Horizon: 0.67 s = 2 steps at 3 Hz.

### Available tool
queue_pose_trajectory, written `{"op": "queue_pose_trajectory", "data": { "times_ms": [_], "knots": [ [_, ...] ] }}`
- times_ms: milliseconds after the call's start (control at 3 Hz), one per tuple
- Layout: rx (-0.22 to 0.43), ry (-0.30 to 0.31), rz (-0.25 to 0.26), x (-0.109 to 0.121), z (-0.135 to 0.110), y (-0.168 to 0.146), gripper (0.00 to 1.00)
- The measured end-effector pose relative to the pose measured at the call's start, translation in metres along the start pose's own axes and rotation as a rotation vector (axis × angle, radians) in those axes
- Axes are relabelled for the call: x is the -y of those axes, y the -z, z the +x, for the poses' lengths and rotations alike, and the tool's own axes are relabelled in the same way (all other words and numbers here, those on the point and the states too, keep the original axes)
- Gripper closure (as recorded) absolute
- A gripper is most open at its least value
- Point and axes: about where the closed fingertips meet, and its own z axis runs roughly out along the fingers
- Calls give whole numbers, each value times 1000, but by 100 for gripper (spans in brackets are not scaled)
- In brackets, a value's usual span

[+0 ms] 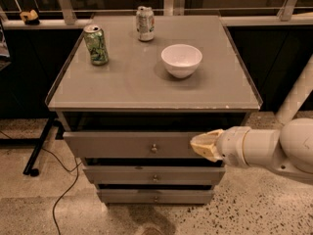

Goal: Open top drawer

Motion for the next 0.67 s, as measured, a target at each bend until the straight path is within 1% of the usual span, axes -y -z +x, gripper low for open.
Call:
{"op": "queue_pose_trajectory", "data": {
  "times_ms": [333,667],
  "knots": [
    [34,10,29,16,-5,-16,100],
    [93,-12,112,36,2,-25,100]
  ]
}}
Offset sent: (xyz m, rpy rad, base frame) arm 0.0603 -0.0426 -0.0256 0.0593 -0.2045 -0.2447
